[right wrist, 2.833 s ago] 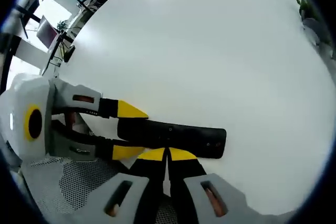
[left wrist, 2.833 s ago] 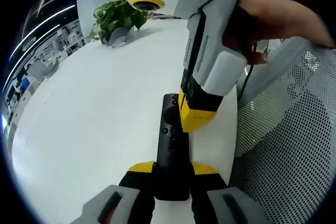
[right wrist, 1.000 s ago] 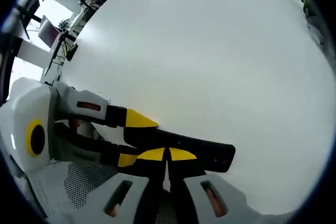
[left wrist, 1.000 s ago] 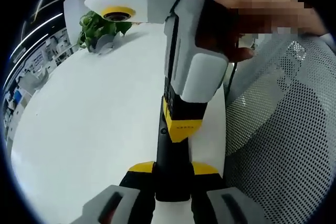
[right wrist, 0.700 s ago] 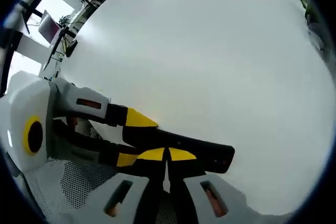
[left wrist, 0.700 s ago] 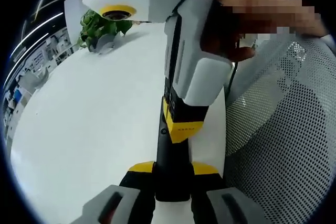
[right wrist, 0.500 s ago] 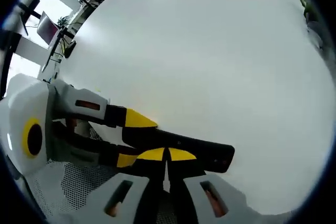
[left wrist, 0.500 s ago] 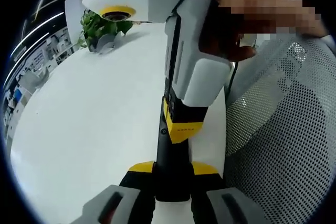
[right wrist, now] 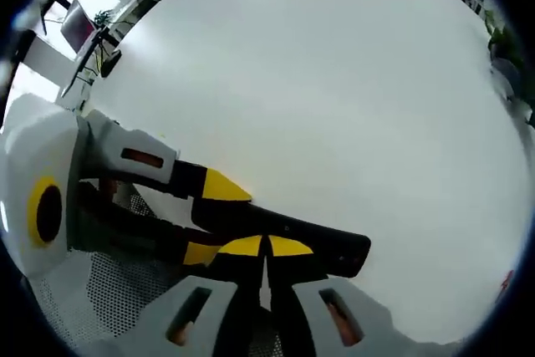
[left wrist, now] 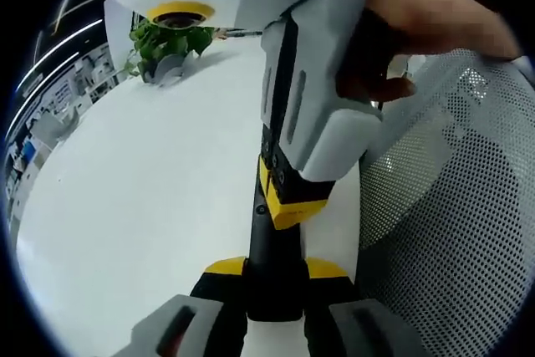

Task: Press the specified remote control buttons in sequence, fully releasing each button before pressing the next.

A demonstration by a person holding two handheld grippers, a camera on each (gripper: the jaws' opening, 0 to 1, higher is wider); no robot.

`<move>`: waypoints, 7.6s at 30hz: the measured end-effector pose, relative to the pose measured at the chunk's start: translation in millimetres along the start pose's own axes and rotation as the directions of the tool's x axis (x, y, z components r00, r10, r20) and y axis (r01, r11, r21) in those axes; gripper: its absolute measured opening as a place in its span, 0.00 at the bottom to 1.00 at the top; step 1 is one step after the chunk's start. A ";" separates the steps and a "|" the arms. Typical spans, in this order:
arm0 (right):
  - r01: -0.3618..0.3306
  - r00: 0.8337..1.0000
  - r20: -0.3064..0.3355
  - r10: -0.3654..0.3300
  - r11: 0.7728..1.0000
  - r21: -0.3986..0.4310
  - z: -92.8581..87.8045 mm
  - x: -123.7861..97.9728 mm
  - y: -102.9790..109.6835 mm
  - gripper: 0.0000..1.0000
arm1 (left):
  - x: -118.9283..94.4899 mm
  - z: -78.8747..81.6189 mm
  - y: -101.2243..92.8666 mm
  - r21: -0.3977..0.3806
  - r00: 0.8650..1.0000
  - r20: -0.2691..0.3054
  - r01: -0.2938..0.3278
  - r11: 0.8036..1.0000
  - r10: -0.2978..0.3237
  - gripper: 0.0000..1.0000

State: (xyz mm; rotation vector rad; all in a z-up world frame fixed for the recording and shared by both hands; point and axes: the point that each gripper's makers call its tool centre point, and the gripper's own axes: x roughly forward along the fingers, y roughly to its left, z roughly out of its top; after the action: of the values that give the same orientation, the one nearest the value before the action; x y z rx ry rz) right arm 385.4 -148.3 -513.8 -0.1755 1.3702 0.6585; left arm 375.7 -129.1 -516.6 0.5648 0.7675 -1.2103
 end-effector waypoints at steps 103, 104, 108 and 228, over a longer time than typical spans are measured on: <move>-0.102 0.992 0.098 0.082 0.969 0.224 -2.4 5.7 31.6 0.00 | -14.2 -16.7 -11.6 0.038 0.999 0.013 0.029 0.999 -0.030 0.24; -0.100 0.992 0.099 0.079 0.968 0.231 -2.8 5.7 32.0 0.00 | -14.1 -17.1 -12.7 0.038 0.999 0.019 0.026 0.999 -0.027 0.24; -0.099 0.991 0.115 0.071 0.959 0.264 -1.6 6.5 34.3 0.00 | -14.4 -16.8 -12.9 0.027 0.999 0.037 0.018 0.999 -0.019 0.24; -0.281 0.827 0.559 -0.062 0.816 0.506 44.9 -65.3 0.8 0.00 | -11.9 -12.3 -13.1 0.032 0.999 0.023 0.022 0.999 -0.022 0.25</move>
State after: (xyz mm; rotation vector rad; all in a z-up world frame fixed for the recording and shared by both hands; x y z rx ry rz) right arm 419.6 -147.5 -442.2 0.5621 0.9493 0.3225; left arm 358.5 -116.2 -515.0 0.5688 0.7374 -1.2493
